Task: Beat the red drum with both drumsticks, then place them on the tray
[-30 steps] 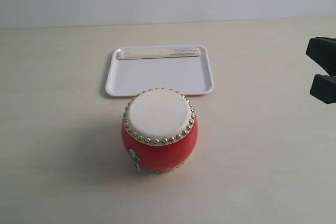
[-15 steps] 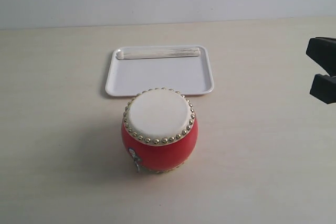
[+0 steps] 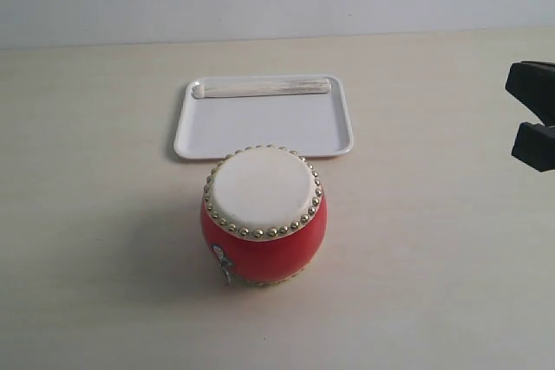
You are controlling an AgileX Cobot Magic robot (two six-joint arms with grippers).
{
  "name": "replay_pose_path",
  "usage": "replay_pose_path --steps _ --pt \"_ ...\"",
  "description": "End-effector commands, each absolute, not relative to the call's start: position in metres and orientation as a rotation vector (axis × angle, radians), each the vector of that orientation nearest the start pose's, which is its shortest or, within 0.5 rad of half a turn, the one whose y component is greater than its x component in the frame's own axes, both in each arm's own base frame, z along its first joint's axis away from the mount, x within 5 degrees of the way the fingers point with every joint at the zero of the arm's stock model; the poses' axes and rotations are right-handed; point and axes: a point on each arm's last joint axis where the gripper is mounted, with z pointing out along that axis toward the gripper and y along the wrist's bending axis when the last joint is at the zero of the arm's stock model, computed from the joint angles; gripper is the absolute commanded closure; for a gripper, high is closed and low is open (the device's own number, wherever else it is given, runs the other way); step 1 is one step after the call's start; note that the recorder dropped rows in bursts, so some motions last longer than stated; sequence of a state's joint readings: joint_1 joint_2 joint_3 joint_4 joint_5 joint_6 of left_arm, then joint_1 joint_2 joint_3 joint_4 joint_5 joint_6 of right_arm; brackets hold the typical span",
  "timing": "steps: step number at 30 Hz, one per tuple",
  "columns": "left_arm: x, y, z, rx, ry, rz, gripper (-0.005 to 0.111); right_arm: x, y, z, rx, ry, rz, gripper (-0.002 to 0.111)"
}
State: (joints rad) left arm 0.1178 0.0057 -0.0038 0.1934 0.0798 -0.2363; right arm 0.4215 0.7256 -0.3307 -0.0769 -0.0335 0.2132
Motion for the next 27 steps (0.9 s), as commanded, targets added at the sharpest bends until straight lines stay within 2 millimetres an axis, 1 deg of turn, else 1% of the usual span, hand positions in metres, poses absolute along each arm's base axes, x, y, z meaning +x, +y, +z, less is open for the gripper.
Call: replay_pose_path --steps 1,19,23,24,27 --pt "0.056 0.008 0.207 -0.14 1.549 0.07 0.107 0.134 0.06 0.259 -0.265 1.833 0.391 0.108" --pt "0.056 0.008 0.207 -0.14 1.549 0.07 0.107 0.134 0.06 0.259 -0.28 1.828 0.381 0.108" --pt "0.056 0.008 0.207 -0.14 1.549 0.07 0.107 0.135 0.061 0.263 -0.301 1.778 0.372 0.108" --pt "0.056 0.008 0.207 -0.14 1.549 0.07 0.107 0.134 0.06 0.266 -0.292 1.758 0.379 0.108" --pt "0.056 0.008 0.207 -0.14 1.549 0.07 0.107 0.124 0.048 0.268 -0.229 1.698 0.35 0.108"
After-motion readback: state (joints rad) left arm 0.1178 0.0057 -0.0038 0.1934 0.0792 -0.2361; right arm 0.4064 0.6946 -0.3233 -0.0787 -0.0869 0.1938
